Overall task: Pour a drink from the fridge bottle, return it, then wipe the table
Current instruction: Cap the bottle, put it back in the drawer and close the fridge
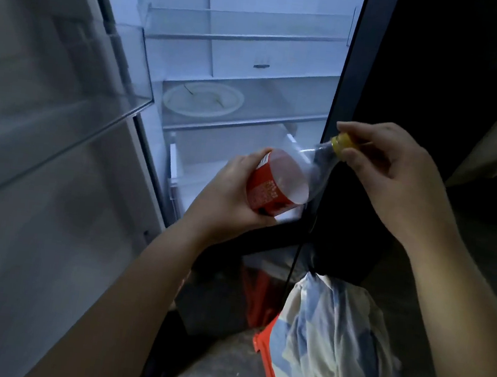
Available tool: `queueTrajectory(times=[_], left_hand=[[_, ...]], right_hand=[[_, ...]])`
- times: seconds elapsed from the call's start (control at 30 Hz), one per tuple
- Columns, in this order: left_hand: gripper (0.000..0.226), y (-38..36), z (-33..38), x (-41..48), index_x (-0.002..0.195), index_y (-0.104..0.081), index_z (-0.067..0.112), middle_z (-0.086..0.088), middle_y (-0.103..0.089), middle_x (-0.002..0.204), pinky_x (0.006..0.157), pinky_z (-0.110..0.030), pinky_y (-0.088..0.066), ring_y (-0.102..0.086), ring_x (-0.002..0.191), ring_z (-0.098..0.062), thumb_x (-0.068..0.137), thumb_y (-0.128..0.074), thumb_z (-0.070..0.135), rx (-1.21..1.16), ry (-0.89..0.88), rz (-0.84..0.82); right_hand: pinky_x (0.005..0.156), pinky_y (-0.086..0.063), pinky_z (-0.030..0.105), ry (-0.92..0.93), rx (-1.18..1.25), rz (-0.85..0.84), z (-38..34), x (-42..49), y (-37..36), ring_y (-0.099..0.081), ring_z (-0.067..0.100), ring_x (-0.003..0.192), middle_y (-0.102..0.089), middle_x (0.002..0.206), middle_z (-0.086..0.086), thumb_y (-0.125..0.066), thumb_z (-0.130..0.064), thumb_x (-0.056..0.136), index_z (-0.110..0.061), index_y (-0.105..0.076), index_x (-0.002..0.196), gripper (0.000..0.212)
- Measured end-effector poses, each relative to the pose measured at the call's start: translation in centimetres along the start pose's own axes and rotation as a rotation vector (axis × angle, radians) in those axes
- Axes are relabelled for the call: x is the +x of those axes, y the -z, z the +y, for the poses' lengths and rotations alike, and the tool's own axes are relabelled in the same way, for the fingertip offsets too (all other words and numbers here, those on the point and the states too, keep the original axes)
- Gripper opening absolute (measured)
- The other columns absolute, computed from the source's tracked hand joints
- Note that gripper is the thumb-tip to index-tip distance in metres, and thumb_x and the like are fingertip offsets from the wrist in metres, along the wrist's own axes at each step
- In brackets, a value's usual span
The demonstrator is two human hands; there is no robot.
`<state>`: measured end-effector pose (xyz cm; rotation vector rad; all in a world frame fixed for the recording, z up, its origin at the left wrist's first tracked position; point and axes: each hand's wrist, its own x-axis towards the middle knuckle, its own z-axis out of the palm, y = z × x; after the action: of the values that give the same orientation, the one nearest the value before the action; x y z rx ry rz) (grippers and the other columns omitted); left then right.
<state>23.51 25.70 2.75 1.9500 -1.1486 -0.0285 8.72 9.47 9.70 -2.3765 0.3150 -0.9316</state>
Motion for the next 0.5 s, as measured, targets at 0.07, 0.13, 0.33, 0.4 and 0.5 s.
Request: queueTrajectory(times=[0.07, 0.13, 0.33, 0.4, 0.5], left_hand=[[0.101, 0.1, 0.0, 2.2, 0.141, -0.036, 0.032, 0.009, -0.048, 0.119, 0.093, -0.023, -0.043, -0.052, 0.109, -0.012, 0.055, -0.086, 0.021, -0.038, 0.019, 0.043], [0.101, 0.3, 0.0, 4.2, 0.14, -0.036, 0.036, 0.008, -0.047, 0.119, 0.087, -0.037, -0.051, -0.057, 0.104, -0.018, 0.054, -0.085, 0.021, -0.082, 0.033, 0.091], [0.098, 0.2, -0.9, 9.2, 0.136, -0.038, 0.041, 0.006, -0.047, 0.122, 0.079, -0.009, -0.046, -0.055, 0.099, -0.002, 0.056, -0.088, 0.015, -0.176, 0.093, 0.211], [0.097, -0.5, -1.6, 10.2, 0.133, -0.039, 0.044, 0.005, -0.05, 0.124, 0.087, -0.02, -0.05, -0.057, 0.104, -0.005, 0.054, -0.089, 0.019, -0.244, 0.121, 0.222], [0.096, -1.5, -2.6, 11.1, 0.132, -0.038, 0.048, 0.005, -0.053, 0.125, 0.089, -0.032, -0.053, -0.058, 0.109, -0.01, 0.053, -0.089, 0.022, -0.302, 0.159, 0.262]], right_hand=[[0.084, -0.036, 0.0, 0.058, -0.019, -0.003, 0.4, 2.9, 0.2, -0.052, -0.005, 0.093, -0.057, 0.111, -0.007, -0.058, -0.022, 0.092, -0.021, -0.06, 0.125, 0.033], [0.084, -0.039, 0.002, 0.124, -0.025, -0.024, 0.6, 5.8, 0.4, -0.054, 0.0, 0.093, -0.057, 0.11, -0.004, -0.059, -0.02, 0.092, -0.016, -0.06, 0.125, 0.033], [0.083, -0.044, 0.008, 0.312, 0.006, -0.074, 1.3, 12.9, 0.1, -0.059, 0.006, 0.088, -0.058, 0.103, -0.005, -0.06, -0.019, 0.091, -0.015, -0.063, 0.122, 0.031], [0.082, -0.045, 0.009, 0.362, -0.039, -0.102, 1.6, 14.5, -0.6, -0.059, 0.009, 0.087, -0.057, 0.102, -0.006, -0.06, -0.018, 0.092, -0.014, -0.063, 0.121, 0.03], [0.087, -0.05, 0.025, 0.386, -0.068, -0.173, 2.0, 16.3, -1.6, -0.061, 0.012, 0.088, -0.06, 0.108, -0.001, -0.059, -0.018, 0.092, -0.016, -0.063, 0.122, 0.03]])
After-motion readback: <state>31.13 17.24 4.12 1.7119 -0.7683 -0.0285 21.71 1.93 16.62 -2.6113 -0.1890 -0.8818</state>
